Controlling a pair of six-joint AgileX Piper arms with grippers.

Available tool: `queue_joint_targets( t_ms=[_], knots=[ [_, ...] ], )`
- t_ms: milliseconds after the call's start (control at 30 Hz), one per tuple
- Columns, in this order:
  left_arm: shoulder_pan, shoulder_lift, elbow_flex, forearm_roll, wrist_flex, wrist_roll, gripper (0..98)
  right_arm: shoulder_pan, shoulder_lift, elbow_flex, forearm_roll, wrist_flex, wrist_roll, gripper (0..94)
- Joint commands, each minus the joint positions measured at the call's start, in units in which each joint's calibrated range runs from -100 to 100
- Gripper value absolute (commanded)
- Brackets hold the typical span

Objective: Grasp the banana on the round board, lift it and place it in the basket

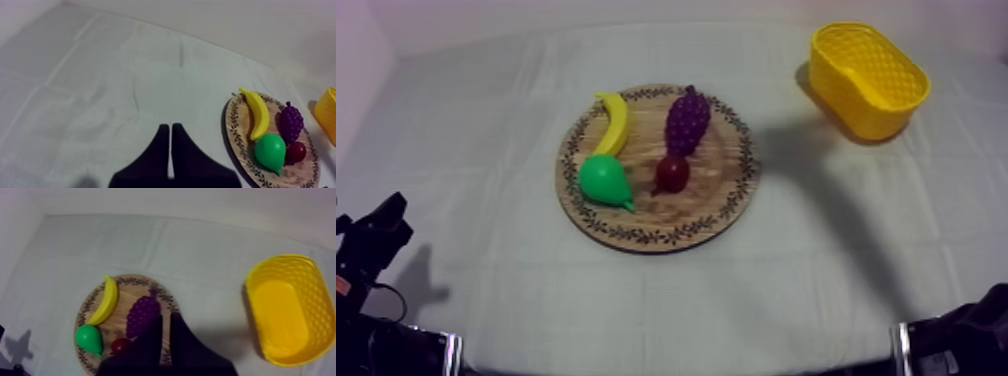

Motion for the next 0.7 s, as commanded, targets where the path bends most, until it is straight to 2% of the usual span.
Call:
queue_joint_targets(
  t_ms=[0, 167, 400, 667],
  knots=[
    [0.0, 0.0, 0.0, -0.02, 0.0, 0.0, 0.1, -3.2, 3.3, -2.5, 0.8, -0.3, -2.4, 6.7],
    [0.0, 0.0, 0.0, -0.02, 0.0, 0.0, 0.1, -8.1, 7.3, -4.8, 3.0, -1.0, -6.3, 9.0],
    [0.0, 0.0, 0.0, -0.02, 0.0, 0.0, 0.1, -12.8, 14.1, -8.5, 4.3, -0.4, -10.1, 9.1],
    [0.0, 0.0, 0.0, -0.02, 0.0, 0.0, 0.1, -15.5, 25.4, -19.5, 4.2, 5.9, -13.1, 7.2]
  ],
)
